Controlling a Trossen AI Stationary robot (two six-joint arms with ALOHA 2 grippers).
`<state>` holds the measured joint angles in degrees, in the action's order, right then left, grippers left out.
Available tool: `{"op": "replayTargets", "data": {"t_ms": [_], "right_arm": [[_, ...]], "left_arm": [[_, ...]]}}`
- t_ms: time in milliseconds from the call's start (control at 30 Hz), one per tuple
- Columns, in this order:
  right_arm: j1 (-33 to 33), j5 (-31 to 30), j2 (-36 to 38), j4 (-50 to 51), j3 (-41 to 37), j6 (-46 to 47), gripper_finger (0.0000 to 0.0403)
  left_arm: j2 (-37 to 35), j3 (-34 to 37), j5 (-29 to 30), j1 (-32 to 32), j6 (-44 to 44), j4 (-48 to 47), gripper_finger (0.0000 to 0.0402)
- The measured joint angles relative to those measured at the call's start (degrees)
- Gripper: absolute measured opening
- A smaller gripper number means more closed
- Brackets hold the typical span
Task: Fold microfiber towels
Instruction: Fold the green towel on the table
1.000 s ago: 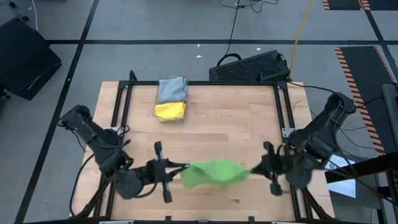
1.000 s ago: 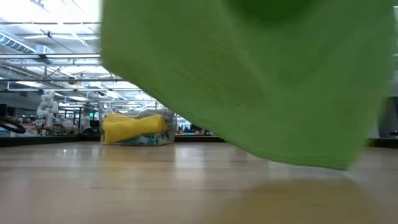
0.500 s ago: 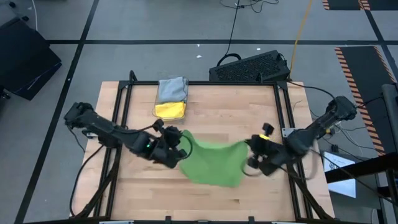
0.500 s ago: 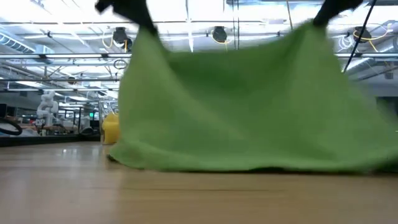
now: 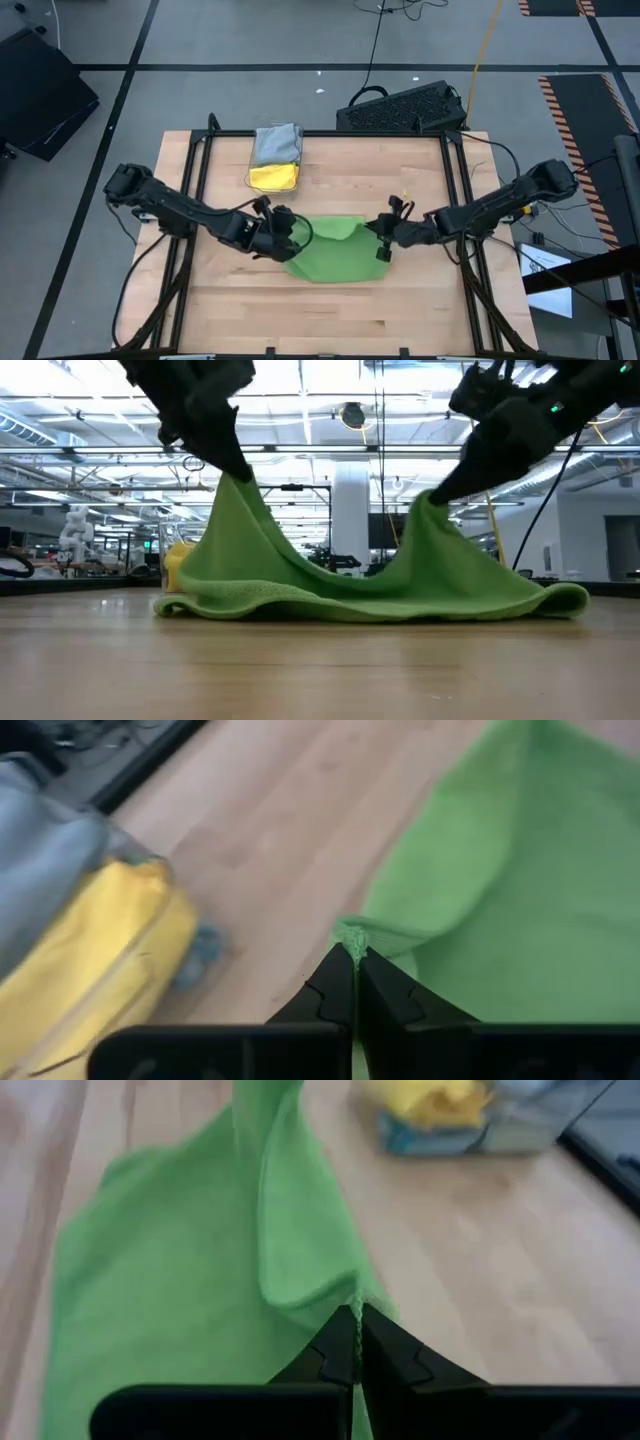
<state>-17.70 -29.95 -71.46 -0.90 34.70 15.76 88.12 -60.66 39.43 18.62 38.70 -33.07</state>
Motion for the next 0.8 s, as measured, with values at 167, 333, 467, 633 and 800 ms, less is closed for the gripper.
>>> {"op": "replayTargets", "data": {"t_ms": [167,333,467,633,800], "right_arm": [[3.14,-0.72,0.04,-13.33,-5.38,-6.69,0.0004],[6.73,-8.13,0.04,-15.13,-8.77,-8.29,0.0004],[10.74,-12.11,0.04,-15.11,-11.03,-9.43,0.0004],[16.01,-9.72,0.04,-15.15,-12.39,-7.69,0.0004],[17.29,-5.83,0.04,-15.16,-13.13,-3.68,0.0016]], "left_arm": [[0.0,3.58,3.04,-3.09,-2.13,4.14,0.0007],[0.0,8.24,3.52,-6.8,-7.7,13.97,0.0007],[0.0,11.26,1.89,-8.56,-13.52,24.45,0.0008],[0.0,12.26,-0.41,-9.93,-17.38,28.26,0.0008],[0.0,12.26,-0.89,-10.24,-18.86,28.68,0.0008]]}}
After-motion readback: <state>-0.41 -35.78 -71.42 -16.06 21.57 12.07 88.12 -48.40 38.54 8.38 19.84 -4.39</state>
